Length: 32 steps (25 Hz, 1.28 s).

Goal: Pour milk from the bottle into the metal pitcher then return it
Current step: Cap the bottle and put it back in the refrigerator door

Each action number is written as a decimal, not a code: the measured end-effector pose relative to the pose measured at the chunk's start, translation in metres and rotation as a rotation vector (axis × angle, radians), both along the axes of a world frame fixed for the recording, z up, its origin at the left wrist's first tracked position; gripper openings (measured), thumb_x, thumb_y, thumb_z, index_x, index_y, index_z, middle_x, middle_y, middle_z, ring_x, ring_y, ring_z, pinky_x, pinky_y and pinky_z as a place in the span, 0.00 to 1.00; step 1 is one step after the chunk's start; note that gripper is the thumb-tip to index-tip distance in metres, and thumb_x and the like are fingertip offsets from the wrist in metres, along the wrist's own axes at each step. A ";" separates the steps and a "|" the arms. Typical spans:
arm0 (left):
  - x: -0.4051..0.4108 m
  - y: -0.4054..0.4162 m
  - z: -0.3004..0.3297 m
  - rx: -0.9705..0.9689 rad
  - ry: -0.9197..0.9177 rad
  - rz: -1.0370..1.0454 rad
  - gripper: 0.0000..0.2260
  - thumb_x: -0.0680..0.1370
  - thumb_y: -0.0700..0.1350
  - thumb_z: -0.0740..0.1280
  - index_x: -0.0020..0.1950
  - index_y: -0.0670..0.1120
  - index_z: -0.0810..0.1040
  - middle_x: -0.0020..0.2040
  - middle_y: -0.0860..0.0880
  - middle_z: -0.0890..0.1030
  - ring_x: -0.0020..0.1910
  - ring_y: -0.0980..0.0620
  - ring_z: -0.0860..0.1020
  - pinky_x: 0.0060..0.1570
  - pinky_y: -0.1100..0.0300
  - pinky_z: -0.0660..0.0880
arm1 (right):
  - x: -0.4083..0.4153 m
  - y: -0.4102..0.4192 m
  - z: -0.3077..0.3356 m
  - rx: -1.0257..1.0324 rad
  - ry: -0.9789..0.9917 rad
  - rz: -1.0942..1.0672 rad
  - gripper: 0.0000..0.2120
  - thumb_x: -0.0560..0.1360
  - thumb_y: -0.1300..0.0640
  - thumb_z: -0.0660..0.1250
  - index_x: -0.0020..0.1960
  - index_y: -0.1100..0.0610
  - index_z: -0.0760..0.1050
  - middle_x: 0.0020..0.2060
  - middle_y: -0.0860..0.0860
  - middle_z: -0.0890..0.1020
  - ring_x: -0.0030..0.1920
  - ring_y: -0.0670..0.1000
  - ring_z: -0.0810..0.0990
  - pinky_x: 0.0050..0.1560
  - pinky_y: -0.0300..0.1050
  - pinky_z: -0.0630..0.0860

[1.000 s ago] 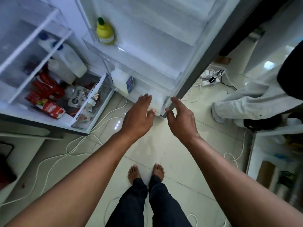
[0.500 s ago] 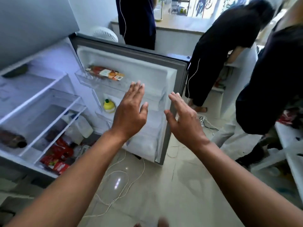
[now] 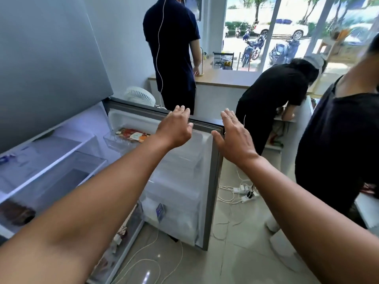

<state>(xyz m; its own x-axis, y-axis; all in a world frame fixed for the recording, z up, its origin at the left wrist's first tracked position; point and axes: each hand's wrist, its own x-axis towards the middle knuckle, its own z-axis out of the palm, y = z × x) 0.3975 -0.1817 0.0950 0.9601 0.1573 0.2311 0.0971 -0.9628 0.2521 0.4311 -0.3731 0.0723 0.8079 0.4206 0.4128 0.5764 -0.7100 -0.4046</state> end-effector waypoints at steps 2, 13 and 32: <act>0.016 0.004 0.000 0.031 0.095 0.011 0.25 0.84 0.47 0.60 0.79 0.37 0.63 0.81 0.37 0.64 0.82 0.40 0.59 0.78 0.48 0.58 | 0.017 0.002 -0.003 -0.063 0.056 0.007 0.33 0.82 0.51 0.64 0.81 0.62 0.57 0.82 0.58 0.58 0.83 0.55 0.53 0.81 0.50 0.54; 0.008 0.007 -0.020 0.042 0.030 0.042 0.22 0.85 0.54 0.58 0.68 0.38 0.76 0.71 0.38 0.75 0.73 0.39 0.71 0.70 0.45 0.70 | 0.012 -0.002 -0.027 0.131 -0.074 0.077 0.16 0.82 0.52 0.64 0.64 0.58 0.80 0.63 0.50 0.83 0.59 0.58 0.83 0.61 0.55 0.78; -0.213 0.073 -0.028 -0.329 -0.111 0.247 0.22 0.82 0.51 0.67 0.76 0.49 0.74 0.79 0.55 0.69 0.81 0.59 0.60 0.81 0.54 0.57 | -0.103 0.106 -0.060 0.529 0.129 0.795 0.12 0.81 0.57 0.67 0.61 0.59 0.85 0.57 0.50 0.87 0.59 0.42 0.85 0.59 0.43 0.82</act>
